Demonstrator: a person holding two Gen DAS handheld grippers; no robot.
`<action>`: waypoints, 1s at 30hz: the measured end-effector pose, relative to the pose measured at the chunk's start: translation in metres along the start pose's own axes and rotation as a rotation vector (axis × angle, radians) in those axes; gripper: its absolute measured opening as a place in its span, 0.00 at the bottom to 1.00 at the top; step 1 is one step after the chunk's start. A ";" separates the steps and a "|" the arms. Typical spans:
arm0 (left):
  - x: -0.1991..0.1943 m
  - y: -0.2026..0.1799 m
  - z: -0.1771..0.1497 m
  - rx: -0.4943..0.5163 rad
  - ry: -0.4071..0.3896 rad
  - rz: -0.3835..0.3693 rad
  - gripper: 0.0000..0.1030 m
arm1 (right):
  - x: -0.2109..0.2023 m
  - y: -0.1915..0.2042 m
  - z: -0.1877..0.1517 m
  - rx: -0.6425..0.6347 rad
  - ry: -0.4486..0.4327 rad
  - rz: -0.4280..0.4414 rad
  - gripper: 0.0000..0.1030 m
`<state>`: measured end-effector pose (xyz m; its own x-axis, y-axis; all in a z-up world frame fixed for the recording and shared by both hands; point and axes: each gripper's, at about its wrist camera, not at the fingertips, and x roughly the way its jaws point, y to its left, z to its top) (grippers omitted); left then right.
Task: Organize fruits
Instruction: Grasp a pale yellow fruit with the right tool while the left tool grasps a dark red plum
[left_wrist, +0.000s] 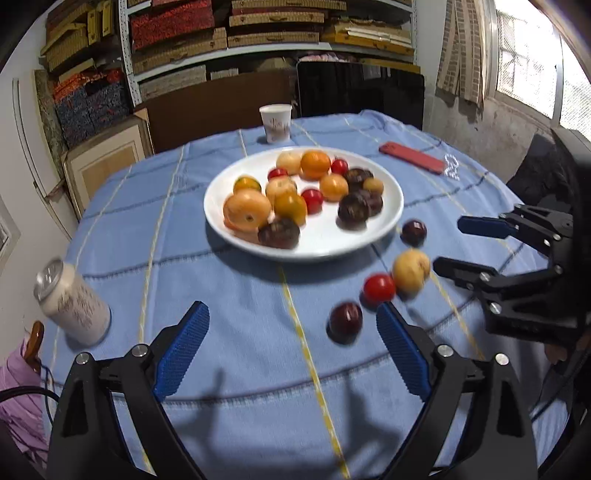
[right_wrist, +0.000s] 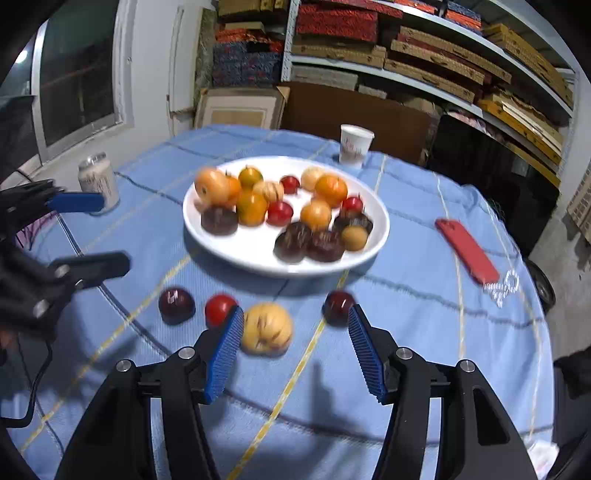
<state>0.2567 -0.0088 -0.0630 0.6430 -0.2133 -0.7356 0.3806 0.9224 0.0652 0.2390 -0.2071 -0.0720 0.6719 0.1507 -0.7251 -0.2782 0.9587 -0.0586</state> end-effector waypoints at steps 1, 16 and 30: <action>0.001 -0.001 -0.006 -0.002 0.014 0.000 0.87 | 0.005 0.000 0.000 0.016 0.014 0.009 0.58; 0.026 -0.014 -0.007 0.003 0.065 0.006 0.87 | 0.025 0.004 -0.022 0.072 0.074 0.075 0.40; 0.068 -0.030 -0.008 0.029 0.111 0.030 0.35 | -0.018 -0.007 -0.045 0.113 -0.051 0.134 0.39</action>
<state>0.2836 -0.0485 -0.1205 0.5778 -0.1472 -0.8028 0.3822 0.9179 0.1068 0.1975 -0.2275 -0.0894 0.6689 0.2887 -0.6850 -0.2912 0.9496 0.1158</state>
